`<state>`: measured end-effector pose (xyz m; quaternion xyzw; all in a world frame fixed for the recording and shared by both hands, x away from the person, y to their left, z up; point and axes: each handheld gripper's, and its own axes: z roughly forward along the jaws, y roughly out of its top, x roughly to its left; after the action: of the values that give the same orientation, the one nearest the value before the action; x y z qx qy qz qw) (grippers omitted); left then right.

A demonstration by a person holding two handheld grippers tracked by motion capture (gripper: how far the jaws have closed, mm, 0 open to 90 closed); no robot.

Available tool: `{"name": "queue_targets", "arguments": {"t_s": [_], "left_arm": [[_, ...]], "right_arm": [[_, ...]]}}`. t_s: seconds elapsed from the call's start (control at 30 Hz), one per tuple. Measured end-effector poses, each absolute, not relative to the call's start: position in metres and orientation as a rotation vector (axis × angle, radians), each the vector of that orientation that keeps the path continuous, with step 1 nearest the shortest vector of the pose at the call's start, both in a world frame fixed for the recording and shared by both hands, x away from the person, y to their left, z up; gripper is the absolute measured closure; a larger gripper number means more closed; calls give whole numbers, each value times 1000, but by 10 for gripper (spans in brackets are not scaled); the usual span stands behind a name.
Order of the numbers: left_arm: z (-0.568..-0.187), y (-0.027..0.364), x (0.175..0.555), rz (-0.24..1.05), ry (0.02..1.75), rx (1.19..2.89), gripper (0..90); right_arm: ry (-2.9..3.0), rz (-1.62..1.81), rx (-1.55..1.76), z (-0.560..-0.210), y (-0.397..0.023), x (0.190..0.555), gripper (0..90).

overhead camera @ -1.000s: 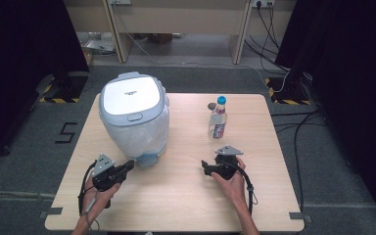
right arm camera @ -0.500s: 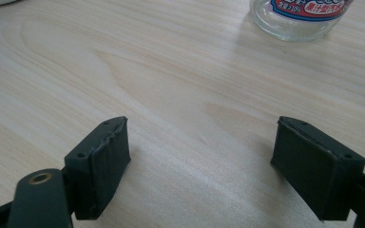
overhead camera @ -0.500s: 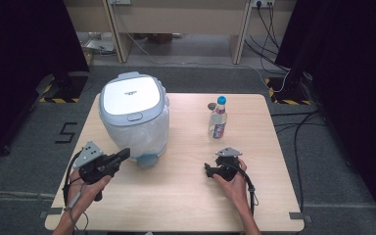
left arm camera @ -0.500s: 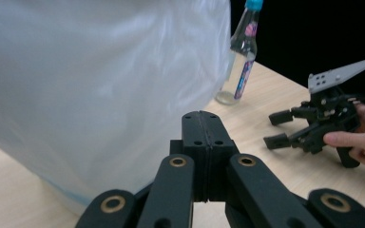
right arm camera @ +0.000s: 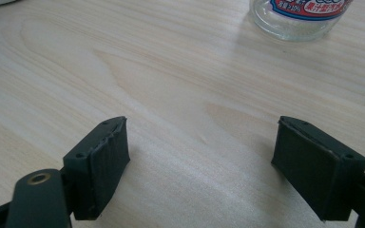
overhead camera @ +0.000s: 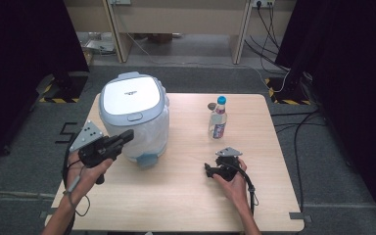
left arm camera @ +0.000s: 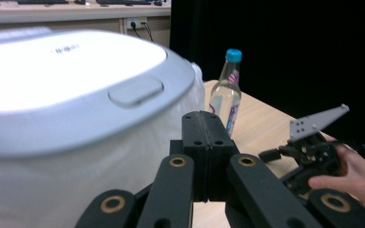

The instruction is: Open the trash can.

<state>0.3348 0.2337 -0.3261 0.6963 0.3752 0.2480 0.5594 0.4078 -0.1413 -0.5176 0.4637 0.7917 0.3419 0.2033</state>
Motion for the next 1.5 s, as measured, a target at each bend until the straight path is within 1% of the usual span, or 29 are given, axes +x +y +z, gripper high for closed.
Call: {"name": "queue_targets", "arguments": {"t_s": [0.3, 0.47, 0.53, 0.6, 0.63, 0.9, 0.97, 1.0, 1.03, 1.07, 1.13, 1.3, 1.33, 1.47, 1.5], "left_arm": [[-312, 230, 361, 613, 908, 1643, 897], [-311, 227, 374, 624, 921, 1644, 896], [-317, 229, 383, 618, 940, 1649, 896], [-318, 230, 385, 600, 946, 1634, 896], [-318, 229, 385, 621, 936, 1654, 896], [-317, 227, 386, 661, 917, 1686, 896], [-320, 229, 386, 645, 912, 1668, 896], [-321, 232, 388, 602, 918, 1652, 896], [-321, 232, 388, 602, 918, 1652, 897], [-321, 232, 388, 605, 909, 1656, 897], [-321, 227, 385, 689, 879, 1685, 897], [-325, 228, 386, 682, 872, 1664, 897], [-324, 230, 387, 651, 883, 1663, 896], [-320, 226, 386, 699, 869, 1719, 897], [-318, 227, 388, 677, 874, 1720, 896]], "right_arm": [[2215, 954, 1288, -518, -141, 408, 184], [2216, 955, 1286, -518, -141, 408, 183], [2216, 955, 1287, -518, -142, 408, 183], [2216, 956, 1288, -518, -142, 408, 183], [2217, 955, 1284, -518, -142, 407, 183], [2216, 957, 1289, -518, -142, 407, 182], [2216, 957, 1288, -518, -142, 407, 182], [2216, 957, 1288, -518, -142, 407, 182], [2216, 957, 1288, -518, -142, 407, 182], [2216, 957, 1288, -518, -142, 407, 182], [2216, 956, 1288, -518, -142, 407, 181], [2217, 953, 1291, -518, -142, 406, 180], [2213, 953, 1293, -518, -142, 406, 179], [2212, 948, 1294, -518, -142, 406, 177], [2212, 948, 1294, -518, -142, 406, 177]]}}
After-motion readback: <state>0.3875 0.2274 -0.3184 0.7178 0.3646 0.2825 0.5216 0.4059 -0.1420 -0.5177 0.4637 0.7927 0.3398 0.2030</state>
